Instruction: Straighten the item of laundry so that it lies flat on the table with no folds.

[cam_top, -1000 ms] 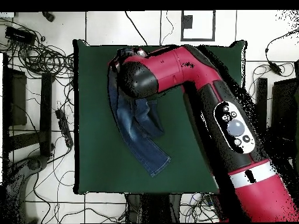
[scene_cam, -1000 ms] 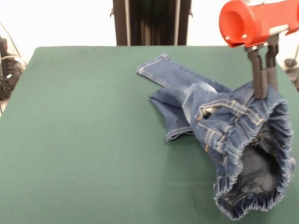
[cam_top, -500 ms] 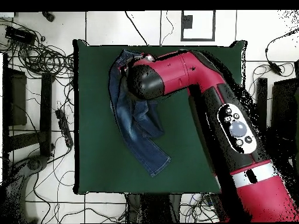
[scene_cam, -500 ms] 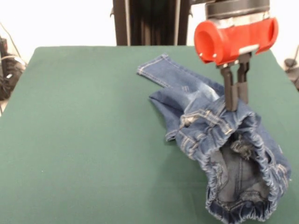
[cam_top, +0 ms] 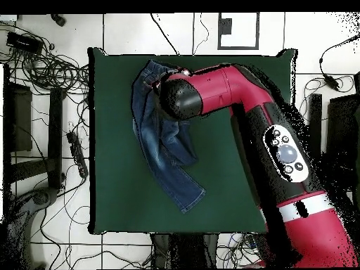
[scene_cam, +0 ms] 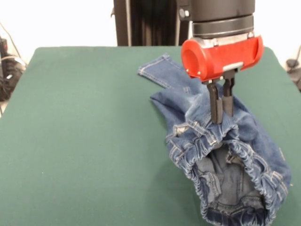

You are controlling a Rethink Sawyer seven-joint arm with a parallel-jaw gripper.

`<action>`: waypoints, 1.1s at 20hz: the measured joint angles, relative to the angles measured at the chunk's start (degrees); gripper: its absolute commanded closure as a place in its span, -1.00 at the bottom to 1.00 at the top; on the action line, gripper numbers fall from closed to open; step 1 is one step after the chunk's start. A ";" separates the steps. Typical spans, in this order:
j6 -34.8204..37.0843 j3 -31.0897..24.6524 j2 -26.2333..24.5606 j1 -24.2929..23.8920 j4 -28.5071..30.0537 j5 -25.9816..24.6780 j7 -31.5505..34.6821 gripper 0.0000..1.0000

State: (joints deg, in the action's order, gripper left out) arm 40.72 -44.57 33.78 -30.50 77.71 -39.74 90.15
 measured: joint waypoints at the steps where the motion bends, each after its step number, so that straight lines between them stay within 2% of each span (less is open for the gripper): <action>1: -0.01 -0.01 -0.18 0.01 -0.17 0.00 0.00 1.00; 22: 0.00 0.04 -1.12 0.14 -1.22 0.00 0.00 1.00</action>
State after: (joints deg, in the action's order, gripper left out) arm 40.72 -44.53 32.66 -30.36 76.49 -39.74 90.15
